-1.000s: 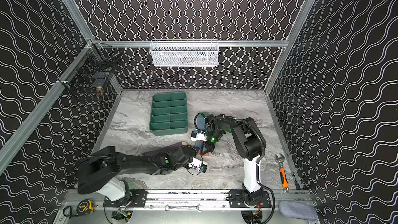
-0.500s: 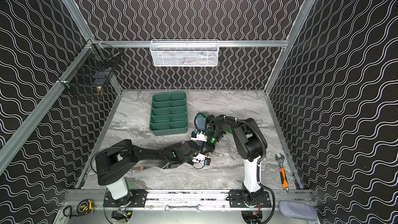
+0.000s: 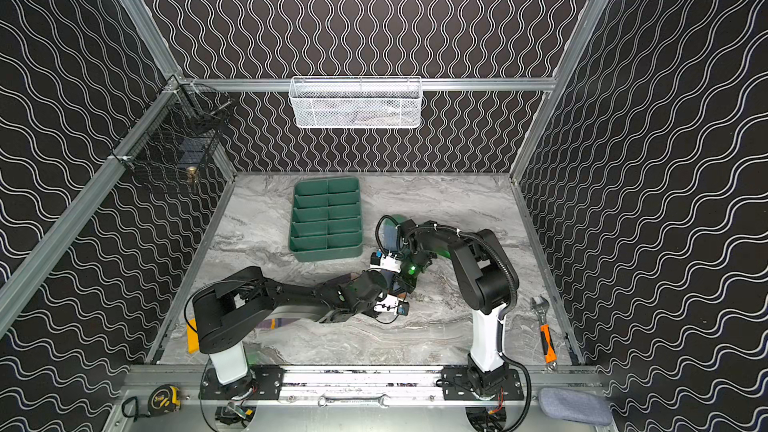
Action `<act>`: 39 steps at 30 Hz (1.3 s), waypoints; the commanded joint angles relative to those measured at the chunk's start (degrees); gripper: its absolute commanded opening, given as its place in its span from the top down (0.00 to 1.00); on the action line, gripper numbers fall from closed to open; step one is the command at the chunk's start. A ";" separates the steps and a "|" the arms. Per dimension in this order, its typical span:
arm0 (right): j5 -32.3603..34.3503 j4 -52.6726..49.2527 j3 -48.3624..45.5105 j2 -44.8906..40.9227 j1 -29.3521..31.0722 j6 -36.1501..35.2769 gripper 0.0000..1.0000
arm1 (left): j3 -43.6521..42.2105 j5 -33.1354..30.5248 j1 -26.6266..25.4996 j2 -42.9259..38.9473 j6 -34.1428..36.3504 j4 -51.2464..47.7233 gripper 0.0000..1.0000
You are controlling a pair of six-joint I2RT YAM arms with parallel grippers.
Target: Roll the socks
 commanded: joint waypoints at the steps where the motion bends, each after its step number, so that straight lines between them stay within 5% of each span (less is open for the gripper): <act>1: 7.97 8.07 -1.91 -0.80 0.22 0.22 1.00 | 0.77 6.86 0.48 0.93 -5.91 -12.30 0.95; 5: 11.47 12.73 -4.04 -3.24 0.16 2.19 0.90 | 4.49 11.78 2.30 0.77 -11.59 -20.89 1.00; 9: 13.11 15.40 -5.81 -6.74 0.17 2.45 0.69 | 6.37 13.87 2.34 1.05 -13.17 -26.01 1.00; 10: 13.57 16.08 -6.08 -7.39 0.18 2.84 0.08 | 6.79 13.97 2.32 1.16 -13.58 -26.96 1.00; 11: 14.22 17.17 -6.41 -8.25 0.15 3.90 0.00 | 6.99 14.30 2.32 1.16 -13.72 -27.84 1.00; 16: 12.26 21.95 -8.44 -14.94 -1.65 6.51 0.00 | 6.38 15.05 3.34 0.39 -14.79 -28.90 1.00; 20: 14.93 33.62 -13.77 -24.46 -8.59 12.90 0.00 | 6.41 16.07 4.57 -0.29 -14.90 -29.34 1.00; 26: 28.19 51.85 -17.49 -36.22 -17.45 35.11 0.00 | 12.77 20.49 6.78 3.13 -15.73 -36.87 1.00; 30: 48.02 55.29 -16.25 -40.95 -18.46 52.04 0.00 | 20.54 27.13 10.33 7.14 -19.66 -45.08 1.00; 34: 46.64 53.33 -15.48 -45.73 -18.66 50.16 0.00 | 26.30 31.78 12.71 11.54 -22.13 -52.28 1.00; 37: 36.69 48.03 -15.38 -49.99 -16.46 39.82 0.01 | 28.90 34.87 14.08 13.93 -23.02 -55.17 1.00; 39: 39.74 45.47 -17.38 -52.46 -8.86 28.85 0.04 | 30.98 37.11 15.58 16.31 -23.61 -57.48 1.00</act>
